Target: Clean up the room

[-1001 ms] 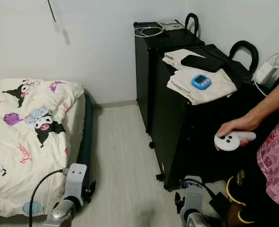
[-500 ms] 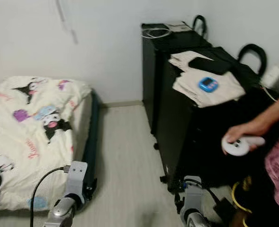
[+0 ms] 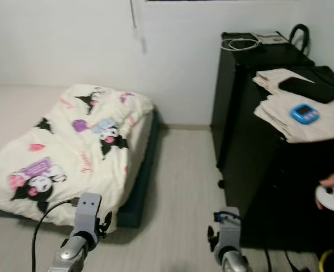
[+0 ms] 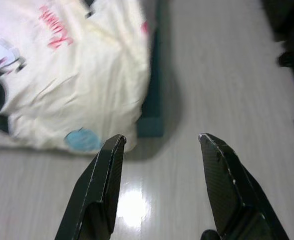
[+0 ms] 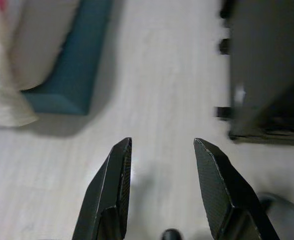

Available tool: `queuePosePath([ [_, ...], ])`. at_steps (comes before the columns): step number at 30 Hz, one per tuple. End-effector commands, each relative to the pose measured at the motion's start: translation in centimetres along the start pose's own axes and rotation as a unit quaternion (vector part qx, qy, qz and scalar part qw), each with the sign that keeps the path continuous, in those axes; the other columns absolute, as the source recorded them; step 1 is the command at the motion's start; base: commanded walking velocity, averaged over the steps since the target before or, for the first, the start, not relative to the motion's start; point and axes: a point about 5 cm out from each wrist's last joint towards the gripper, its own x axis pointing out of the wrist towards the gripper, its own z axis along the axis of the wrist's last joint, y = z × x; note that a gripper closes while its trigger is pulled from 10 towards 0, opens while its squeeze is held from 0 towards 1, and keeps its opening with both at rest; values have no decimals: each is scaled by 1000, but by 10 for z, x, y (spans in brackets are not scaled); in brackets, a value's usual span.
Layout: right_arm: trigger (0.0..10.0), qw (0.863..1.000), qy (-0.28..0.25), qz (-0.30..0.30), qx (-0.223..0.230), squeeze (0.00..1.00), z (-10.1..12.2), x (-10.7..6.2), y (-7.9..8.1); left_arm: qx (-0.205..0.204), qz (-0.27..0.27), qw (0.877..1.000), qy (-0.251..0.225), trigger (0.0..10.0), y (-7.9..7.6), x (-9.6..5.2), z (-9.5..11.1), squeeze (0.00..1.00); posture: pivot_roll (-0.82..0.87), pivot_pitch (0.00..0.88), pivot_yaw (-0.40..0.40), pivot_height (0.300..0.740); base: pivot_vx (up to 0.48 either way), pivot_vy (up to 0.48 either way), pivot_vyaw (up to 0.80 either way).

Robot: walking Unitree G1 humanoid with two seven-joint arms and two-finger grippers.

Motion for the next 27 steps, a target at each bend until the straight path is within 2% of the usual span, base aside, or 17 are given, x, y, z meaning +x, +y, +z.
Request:
queuePosePath([
  [1,10000,1000,6,-11,12,0,-4,-2,-5,6,-5,1000,5,10000,-1,-2,-4,0,53,58,9,734,0,0,0],
  [15,10000,1000,5,-15,15,0,-6,-4,-7,12,-34,999,-8,10000,-10,-1,0,0,49,51,15,734,0,0,0],
  [27,10000,1000,-2,-14,15,0,-6,-5,-8,6,-29,999,-16,10000,-9,-2,1,0,41,67,15,734,355,0,0],
])
